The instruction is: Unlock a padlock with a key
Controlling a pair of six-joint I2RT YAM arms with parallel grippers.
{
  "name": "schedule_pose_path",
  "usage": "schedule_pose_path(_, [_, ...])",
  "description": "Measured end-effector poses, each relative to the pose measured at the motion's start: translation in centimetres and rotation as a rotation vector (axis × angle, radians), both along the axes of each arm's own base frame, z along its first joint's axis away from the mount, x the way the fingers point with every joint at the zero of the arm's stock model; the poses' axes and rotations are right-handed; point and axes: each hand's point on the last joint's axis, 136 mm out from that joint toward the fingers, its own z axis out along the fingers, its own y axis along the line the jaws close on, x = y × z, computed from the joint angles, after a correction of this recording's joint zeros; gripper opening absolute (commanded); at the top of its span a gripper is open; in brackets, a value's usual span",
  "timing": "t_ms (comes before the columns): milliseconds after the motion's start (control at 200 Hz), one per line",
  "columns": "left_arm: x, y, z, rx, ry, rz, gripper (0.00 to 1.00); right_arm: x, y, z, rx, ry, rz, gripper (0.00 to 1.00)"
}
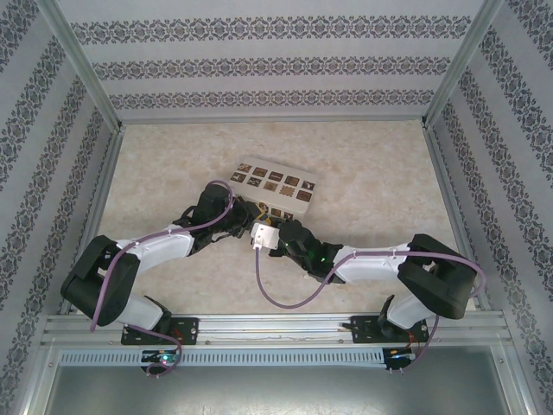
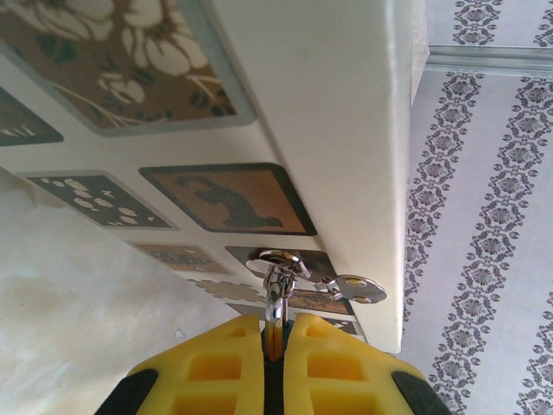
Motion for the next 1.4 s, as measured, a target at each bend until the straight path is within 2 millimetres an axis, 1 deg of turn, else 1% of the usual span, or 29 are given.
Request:
schedule_pose_path(405, [0.3, 0.1, 0.1, 0.000, -0.003, 0.018, 0.00, 0.3, 0.0, 0.3, 0.086, 0.049, -0.059, 0.00])
schedule_pose_path(615, [0.3, 0.1, 0.1, -0.004, -0.003, 0.030, 0.00, 0.3, 0.1, 0.4, 0.172, 0.106, -0.104, 0.00])
schedule_pose_path(764, [0.4, -0.1, 0.2, -0.003, -0.013, 0.042, 0.00, 0.4, 0.0, 0.5, 0.271, 0.161, -0.149, 0.00])
schedule_pose_path(934, [0.0, -0.3, -0.5, 0.011, -0.030, 0.076, 0.00, 0.2, -0.5, -0.3, 0.379, 0.245, -0.194, 0.00])
schedule_pose_path(1174, [-0.4, 0.0, -1.8, 0.041, -0.040, 0.123, 0.00, 0.0, -0.2, -1.8, 0.467, 0.331, -0.233, 0.00])
schedule_pose_path(1399, [0.0, 0.2, -4.0, 0.075, -0.019, 0.146, 0.00, 0.5, 0.0, -3.9, 0.539, 0.393, -0.279, 0.00])
